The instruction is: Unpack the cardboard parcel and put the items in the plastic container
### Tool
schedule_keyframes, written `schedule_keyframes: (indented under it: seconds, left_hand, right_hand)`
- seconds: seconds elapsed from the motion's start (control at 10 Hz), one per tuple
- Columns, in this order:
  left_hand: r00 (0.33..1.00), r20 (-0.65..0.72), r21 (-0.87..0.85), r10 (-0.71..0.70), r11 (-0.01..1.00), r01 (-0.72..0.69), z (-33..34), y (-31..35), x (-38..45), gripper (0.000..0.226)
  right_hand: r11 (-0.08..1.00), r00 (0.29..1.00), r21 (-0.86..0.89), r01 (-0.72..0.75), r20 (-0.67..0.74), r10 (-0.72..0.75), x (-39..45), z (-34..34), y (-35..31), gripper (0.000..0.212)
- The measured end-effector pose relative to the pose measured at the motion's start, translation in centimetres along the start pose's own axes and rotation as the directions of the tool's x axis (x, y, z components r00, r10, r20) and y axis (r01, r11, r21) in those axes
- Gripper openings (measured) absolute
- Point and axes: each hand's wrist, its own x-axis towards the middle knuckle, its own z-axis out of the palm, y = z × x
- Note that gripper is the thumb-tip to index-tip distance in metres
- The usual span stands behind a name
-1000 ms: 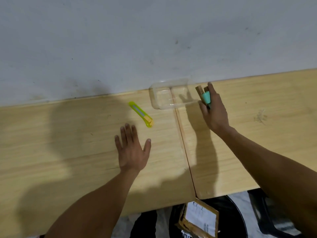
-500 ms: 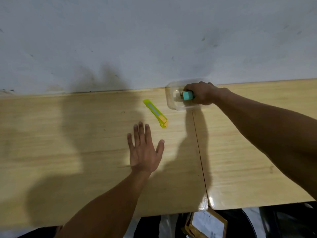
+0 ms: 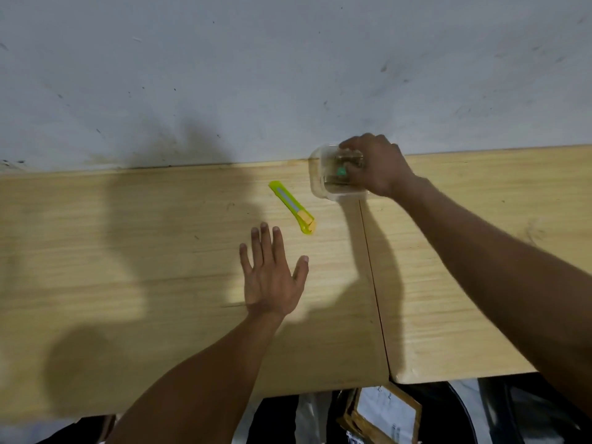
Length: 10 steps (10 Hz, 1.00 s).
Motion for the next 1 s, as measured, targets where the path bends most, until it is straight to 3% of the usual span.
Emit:
schedule_keyframes:
  seconds: [0.1,0.2,0.3,0.4,0.7,1.0]
  left_hand:
    - [1.000,0.006,-0.010,0.000,1.000,0.000,0.0,0.1,0.0,0.080]
    - [1.000,0.008,-0.017,0.001,1.000,0.000,0.1,-0.1,0.0,0.081]
    - [1.000,0.015,-0.001,0.012,1.000,-0.012,0.1,-0.2,0.0,0.083]
    - [0.999,0.033,0.005,0.010,1.000,-0.011,0.0,-0.1,0.2,0.082]
    - [0.999,0.054,-0.026,0.006,1.000,-0.005,-0.4,-0.1,0.0,0.083]
    - [1.000,0.000,-0.106,-0.014,0.994,0.014,-0.1,-0.5,-0.1,0.078]
  right_hand:
    - [0.961,0.987,0.260,0.094,-0.152,-0.055,-3.6,2.3,-4.7,0.029]
    - [0.971,0.983,0.193,0.144,0.085,-0.162,-6.4,6.0,-8.9,0.036]
    - [0.989,0.974,-0.007,0.147,0.174,-0.144,-6.7,8.0,-10.3,0.037]
    - [0.989,0.982,-0.098,0.108,0.167,-0.091,-5.4,8.7,-10.4,0.035]
    - [0.992,0.987,0.057,-0.114,0.116,0.106,-2.6,9.7,-11.4,0.036]
    - [0.992,0.988,0.096,-0.078,0.138,0.064,-3.1,8.6,-10.9,0.042]
